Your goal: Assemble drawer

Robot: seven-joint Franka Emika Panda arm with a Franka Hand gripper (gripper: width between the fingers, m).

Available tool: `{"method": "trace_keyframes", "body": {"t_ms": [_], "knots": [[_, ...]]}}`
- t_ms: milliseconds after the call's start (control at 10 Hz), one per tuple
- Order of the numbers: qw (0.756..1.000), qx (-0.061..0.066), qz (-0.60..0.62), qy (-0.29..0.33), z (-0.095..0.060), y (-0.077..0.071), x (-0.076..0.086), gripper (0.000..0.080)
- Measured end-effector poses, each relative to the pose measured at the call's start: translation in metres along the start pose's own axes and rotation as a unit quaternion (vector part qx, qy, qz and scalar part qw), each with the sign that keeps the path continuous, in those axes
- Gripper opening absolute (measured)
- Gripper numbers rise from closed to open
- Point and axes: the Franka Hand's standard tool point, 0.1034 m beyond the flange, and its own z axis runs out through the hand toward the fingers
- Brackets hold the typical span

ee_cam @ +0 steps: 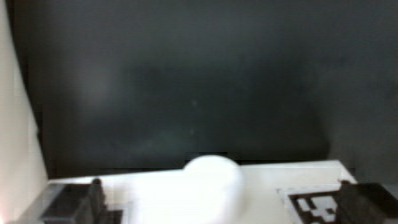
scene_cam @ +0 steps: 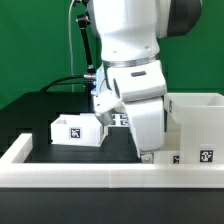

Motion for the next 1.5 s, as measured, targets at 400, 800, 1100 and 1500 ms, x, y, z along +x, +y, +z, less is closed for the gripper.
{"method": "trace_keyframes", "body": {"t_ms": [400,800,1100,1500], "knots": [[1.000,0.004,0.016,0.004,0.003,0.003,0.027,0.0648],[1.000,0.005,0.014,0.003,0.002,0.002,0.020,0.0648],[0.999,0.001,0.034,-0.002,-0.004,-0.001,-0.013,0.0648],[0.998,0.001,0.064,-0.009,-0.026,-0.035,-0.052,0.0648]]}}
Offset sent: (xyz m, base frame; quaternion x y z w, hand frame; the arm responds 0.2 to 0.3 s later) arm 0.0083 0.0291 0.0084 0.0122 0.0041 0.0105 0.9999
